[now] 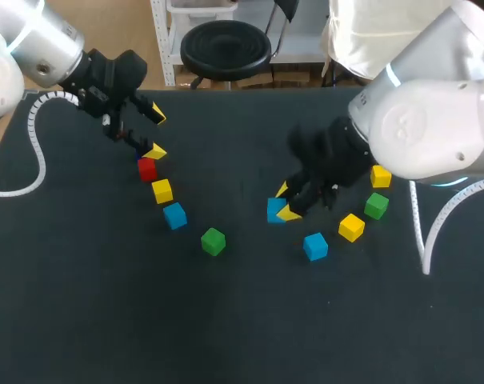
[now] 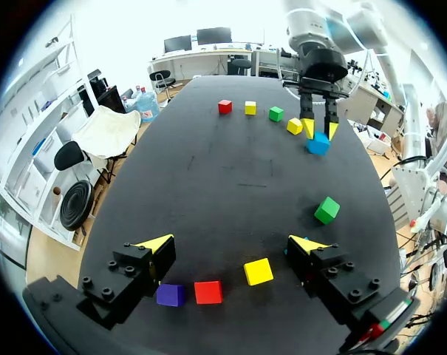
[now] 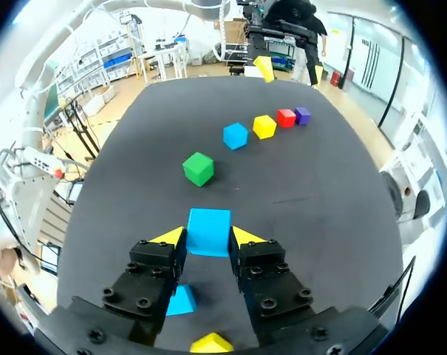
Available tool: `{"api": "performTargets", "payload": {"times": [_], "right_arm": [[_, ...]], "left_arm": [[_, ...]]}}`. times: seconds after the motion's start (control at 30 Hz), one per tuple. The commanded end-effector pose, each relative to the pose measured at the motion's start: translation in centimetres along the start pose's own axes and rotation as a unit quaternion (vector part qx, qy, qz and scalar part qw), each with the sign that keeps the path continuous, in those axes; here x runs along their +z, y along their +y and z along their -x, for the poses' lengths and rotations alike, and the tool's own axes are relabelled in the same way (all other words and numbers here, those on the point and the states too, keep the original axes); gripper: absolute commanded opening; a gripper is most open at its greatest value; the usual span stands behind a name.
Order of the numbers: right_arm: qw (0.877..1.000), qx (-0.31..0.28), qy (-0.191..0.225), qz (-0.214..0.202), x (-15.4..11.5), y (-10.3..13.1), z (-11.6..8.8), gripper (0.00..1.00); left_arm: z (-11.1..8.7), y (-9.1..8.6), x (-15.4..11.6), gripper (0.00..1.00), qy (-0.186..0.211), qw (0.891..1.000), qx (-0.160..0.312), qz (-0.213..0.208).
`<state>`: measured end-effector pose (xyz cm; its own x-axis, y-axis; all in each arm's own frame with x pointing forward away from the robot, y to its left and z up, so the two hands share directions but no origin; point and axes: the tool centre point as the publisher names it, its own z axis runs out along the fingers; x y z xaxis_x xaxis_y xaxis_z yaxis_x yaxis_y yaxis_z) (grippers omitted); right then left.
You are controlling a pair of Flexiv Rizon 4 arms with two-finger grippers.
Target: Place the blue cubes, place green cubes on the blue cubes, place the yellow cubes on the green cubes, then place the red cubes on the yellow cubes, and place purple cube on the red cubes.
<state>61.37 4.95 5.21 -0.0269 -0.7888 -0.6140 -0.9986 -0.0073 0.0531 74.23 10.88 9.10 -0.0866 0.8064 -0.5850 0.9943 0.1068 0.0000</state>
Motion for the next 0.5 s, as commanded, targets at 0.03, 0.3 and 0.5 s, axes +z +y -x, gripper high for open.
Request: {"api": "performTargets", "payload": {"times": [0.03, 0.3, 0.5], "right_arm": [[1.0, -0.011, 0.005, -0.004, -0.3, -1.4, 0.5, 0.0], [1.0, -0.002, -0.008, 0.021, 0.2, -3.2, 0.2, 0.0], [0.999, 0.033, -0.012, 0.018, 1.0, -3.4, -0.7, 0.0]], "left_arm": [[0.0, -0.1, 0.0, 1.0, 0.0, 1.0, 0.0, 0.001], [0.0, -0.1, 0.0, 1.0, 0.0, 1.0, 0.0, 0.001], [0.0, -0.1, 0.0, 1.0, 0.0, 1.0, 0.0, 0.001]]}}
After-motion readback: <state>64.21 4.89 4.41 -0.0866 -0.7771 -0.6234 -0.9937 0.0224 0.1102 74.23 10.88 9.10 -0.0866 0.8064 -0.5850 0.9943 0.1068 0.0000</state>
